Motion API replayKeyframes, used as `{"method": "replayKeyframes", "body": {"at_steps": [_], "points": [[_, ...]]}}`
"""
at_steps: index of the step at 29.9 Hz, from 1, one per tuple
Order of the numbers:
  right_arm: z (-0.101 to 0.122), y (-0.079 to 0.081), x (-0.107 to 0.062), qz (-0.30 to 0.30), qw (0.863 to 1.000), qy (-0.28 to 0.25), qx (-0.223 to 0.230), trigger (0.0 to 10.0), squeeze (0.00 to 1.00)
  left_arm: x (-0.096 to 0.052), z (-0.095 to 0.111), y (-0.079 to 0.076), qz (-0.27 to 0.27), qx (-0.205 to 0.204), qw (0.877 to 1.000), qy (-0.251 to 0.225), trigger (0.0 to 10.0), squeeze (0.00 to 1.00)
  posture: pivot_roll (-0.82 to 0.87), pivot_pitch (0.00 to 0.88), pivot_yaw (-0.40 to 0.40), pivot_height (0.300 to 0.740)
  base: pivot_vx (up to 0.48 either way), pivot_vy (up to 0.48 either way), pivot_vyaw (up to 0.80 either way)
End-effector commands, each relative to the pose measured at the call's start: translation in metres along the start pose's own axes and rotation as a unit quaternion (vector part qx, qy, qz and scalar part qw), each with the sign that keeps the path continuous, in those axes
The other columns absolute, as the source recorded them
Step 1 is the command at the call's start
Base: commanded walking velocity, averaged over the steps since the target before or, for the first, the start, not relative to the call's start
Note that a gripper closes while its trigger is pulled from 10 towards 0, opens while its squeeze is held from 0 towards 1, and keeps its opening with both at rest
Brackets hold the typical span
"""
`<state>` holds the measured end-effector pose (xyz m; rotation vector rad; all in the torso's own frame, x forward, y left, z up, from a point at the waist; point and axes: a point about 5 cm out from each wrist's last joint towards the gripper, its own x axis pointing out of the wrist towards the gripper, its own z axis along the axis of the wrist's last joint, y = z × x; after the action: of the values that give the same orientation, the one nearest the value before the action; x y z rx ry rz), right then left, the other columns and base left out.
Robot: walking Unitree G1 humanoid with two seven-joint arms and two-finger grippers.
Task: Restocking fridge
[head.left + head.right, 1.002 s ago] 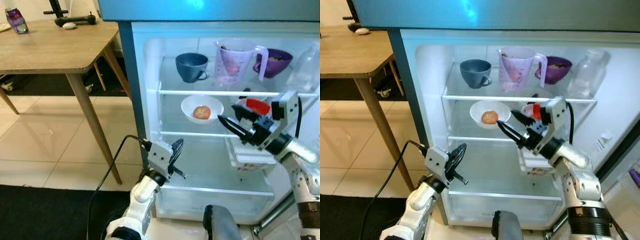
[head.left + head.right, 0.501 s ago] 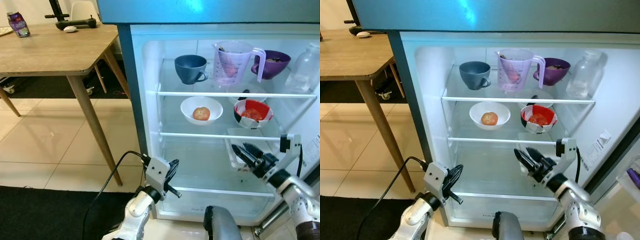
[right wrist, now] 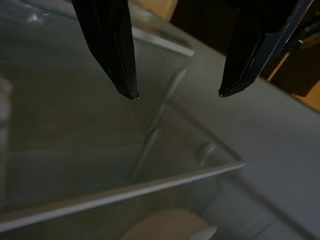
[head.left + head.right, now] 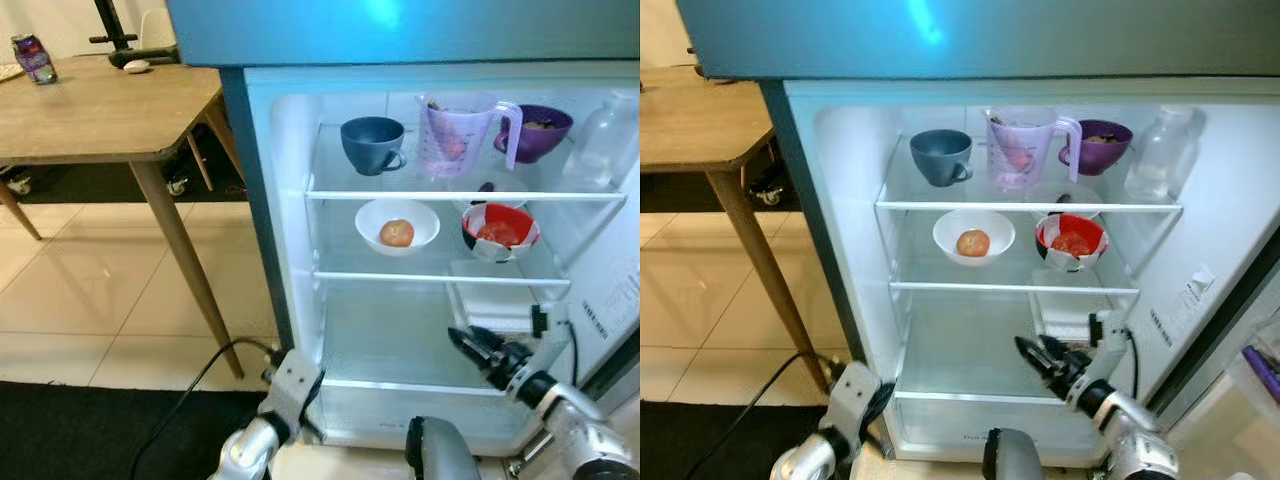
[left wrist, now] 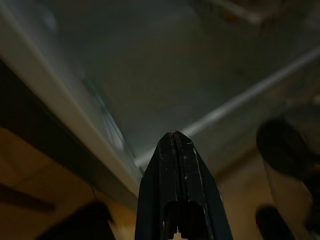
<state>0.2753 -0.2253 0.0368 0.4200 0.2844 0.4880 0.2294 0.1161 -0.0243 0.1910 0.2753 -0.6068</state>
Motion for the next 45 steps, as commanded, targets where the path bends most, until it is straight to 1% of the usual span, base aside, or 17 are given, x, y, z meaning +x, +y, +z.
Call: {"method": "replayKeyframes", "body": {"at_steps": [1, 2, 5, 6, 7, 10, 13, 17, 20, 22, 26, 31, 35, 39, 43, 44, 45], "points": [[-0.002, 0.002, 0.003, 0.004, 1.000, 0.008, -0.010, 10.0, 0.00, -0.004, -0.005, 0.005, -0.002, 0.012, 1.000, 0.016, 10.0, 0.00, -0.08, 0.000, 0.013, 0.595, 0.000, 0.000, 0.00], [-0.008, 0.002, 0.005, -0.005, 1.000, 0.023, -0.016, 10.0, 0.00, -0.006, -0.008, 0.004, -0.005, 0.012, 1.000, 0.025, 10.0, 0.00, -0.08, 0.000, 0.014, 0.600, 0.000, 0.000, 0.00], [-0.012, 0.002, 0.006, -0.012, 0.999, 0.033, -0.022, 10.0, 0.00, -0.007, -0.011, 0.004, -0.007, 0.013, 0.999, 0.031, 10.0, 0.00, -0.08, 0.000, 0.014, 0.604, 0.000, 0.000, 0.00], [-0.019, 0.001, 0.007, -0.031, 0.998, 0.048, -0.032, 10.0, 0.00, -0.010, -0.017, 0.002, -0.027, 0.009, 0.998, 0.051, 10.0, 0.00, -0.08, 0.000, 0.014, 0.604, 0.000, 0.000, 0.00], [-0.019, 0.001, 0.007, -0.031, 0.998, 0.048, -0.032, 10.0, 0.00, -0.010, -0.017, 0.002, -0.027, 0.009, 0.998, 0.051, 10.0, 0.00, -0.08, 0.000, 0.014, 0.604, 0.000, 0.000, 0.00], [-0.020, 0.000, 0.007, -0.036, 0.998, 0.048, -0.028, 10.0, 0.00, -0.012, -0.025, 0.000, -0.058, -0.030, 0.994, 0.089, 10.0, 0.00, -0.08, 0.000, 0.011, 0.604, 0.000, 0.000, 0.00], [-0.022, -0.001, 0.006, -0.035, 0.998, 0.050, -0.024, 10.0, 0.00, -0.010, -0.026, 0.002, -0.061, -0.043, 0.992, 0.103, 10.0, 0.00, -0.08, 0.000, 0.012, 0.604, 0.000, 0.000, 0.00], [-0.024, -0.001, 0.005, -0.036, 0.998, 0.054, -0.024, 10.0, 0.00, -0.007, -0.024, 0.005, -0.050, -0.043, 0.992, 0.111, 10.0, 0.00, -0.09, 0.000, 0.012, 0.604, 0.000, 0.000, 0.00], [-0.025, -0.002, 0.005, -0.037, 0.997, 0.056, -0.024, 10.0, 0.00, -0.004, -0.022, 0.006, -0.041, -0.041, 0.992, 0.111, 10.0, 0.00, -0.09, 0.000, 0.012, 0.604, 0.000, 0.000, 0.00], [-0.028, -0.001, 0.006, -0.036, 0.997, 0.058, -0.021, 10.0, 0.00, -0.003, -0.023, 0.004, -0.041, -0.044, 0.991, 0.119, 10.0, 0.00, -0.09, 0.000, 0.011, 0.604, 0.000, 0.000, 0.00], [-0.028, -0.001, 0.005, -0.029, 0.998, 0.049, -0.010, 10.0, 0.00, -0.003, -0.024, 0.003, -0.044, -0.045, 0.990, 0.122, 10.0, 0.00, -0.09, 0.000, 0.011, 0.609, 0.000, 0.000, 0.00], [-0.031, -0.002, 0.004, -0.033, 0.998, 0.055, -0.010, 10.0, 0.00, -0.005, -0.027, 0.001, -0.050, -0.052, 0.989, 0.131, 10.0, 0.00, -0.09, 0.000, 0.012, 0.639, 0.000, 0.000, 0.00], [-0.035, -0.004, 0.001, -0.043, 0.997, 0.062, -0.008, 10.0, 0.00, -0.004, -0.027, 0.001, -0.052, -0.049, 0.989, 0.132, 10.0, 0.00, -0.09, 0.000, 0.011, 0.654, 0.000, 0.000, 0.00], [-0.039, -0.005, -0.001, -0.049, 0.997, 0.066, -0.003, 10.0, 0.00, -0.001, -0.023, -0.001, -0.063, -0.050, 0.989, 0.122, 10.0, 0.00, -0.09, 0.000, 0.012, 0.669, 0.000, 0.000, 0.00], [-0.043, -0.006, -0.003, -0.054, 0.996, 0.072, 0.002, 10.0, 0.00, 0.006, -0.014, -0.005, -0.081, -0.053, 0.990, 0.103, 10.0, 0.00, -0.08, 0.000, 0.010, 0.684, 0.000, 0.000, 0.00], [-0.046, -0.006, -0.005, -0.056, 0.996, 0.076, 0.008, 10.0, 0.00, 0.010, -0.009, -0.008, -0.093, -0.052, 0.990, 0.090, 10.0, 0.00, -0.08, 0.000, 0.011, 0.694, 0.000, 0.000, 0.00], [-0.046, -0.006, -0.005, -0.056, 0.996, 0.076, 0.008, 10.0, 0.00, 0.010, -0.009, -0.008, -0.093, -0.052, 0.990, 0.090, 10.0, 0.00, -0.08, 0.000, 0.011, 0.694, 0.000, 0.000, 0.00]]}}
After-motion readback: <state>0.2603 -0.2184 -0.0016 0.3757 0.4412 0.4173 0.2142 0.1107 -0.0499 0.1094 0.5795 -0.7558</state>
